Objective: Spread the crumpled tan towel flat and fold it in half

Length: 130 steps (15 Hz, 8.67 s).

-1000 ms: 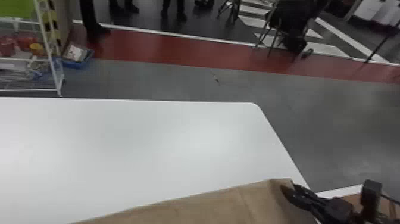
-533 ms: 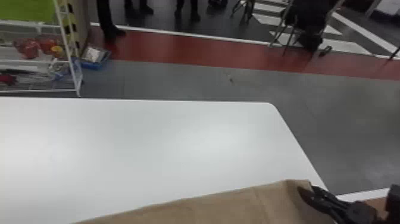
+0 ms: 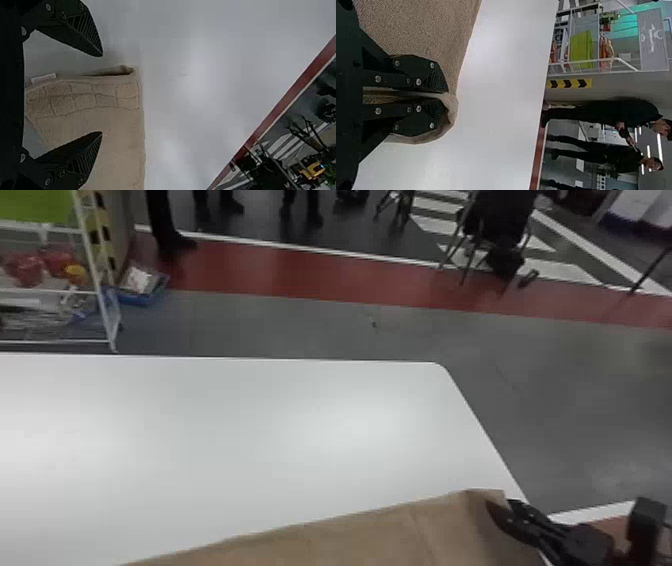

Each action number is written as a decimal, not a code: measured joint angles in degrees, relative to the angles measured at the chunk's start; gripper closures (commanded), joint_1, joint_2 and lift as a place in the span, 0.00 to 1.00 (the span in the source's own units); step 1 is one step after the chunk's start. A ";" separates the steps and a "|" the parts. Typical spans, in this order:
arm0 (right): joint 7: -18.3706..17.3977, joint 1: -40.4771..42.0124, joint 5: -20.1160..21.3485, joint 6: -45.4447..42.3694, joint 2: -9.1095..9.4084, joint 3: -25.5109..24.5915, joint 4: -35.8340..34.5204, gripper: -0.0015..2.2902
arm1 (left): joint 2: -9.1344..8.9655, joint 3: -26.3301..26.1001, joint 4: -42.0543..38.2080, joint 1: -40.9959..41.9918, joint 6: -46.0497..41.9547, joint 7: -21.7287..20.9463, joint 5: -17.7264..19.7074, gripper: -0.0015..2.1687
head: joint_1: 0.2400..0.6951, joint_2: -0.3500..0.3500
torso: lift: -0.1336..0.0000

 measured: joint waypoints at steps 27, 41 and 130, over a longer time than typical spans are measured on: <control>-0.09 -2.81 0.32 0.09 -1.72 1.54 3.41 0.45 | 3.08 -10.52 6.94 -6.46 1.84 2.71 -8.76 0.67 | 1.00 0.01 | 0.08; 1.57 -10.03 -5.82 22.09 -2.83 -0.57 4.47 0.54 | 2.95 -9.23 6.06 -5.12 2.09 1.27 -8.46 0.78 | 1.00 0.00 | 0.08; -8.48 -32.93 -20.16 78.68 -14.36 -7.41 22.44 0.58 | 4.21 -13.63 8.50 -7.22 -5.43 -0.15 -7.93 0.77 | 1.00 0.00 | 0.08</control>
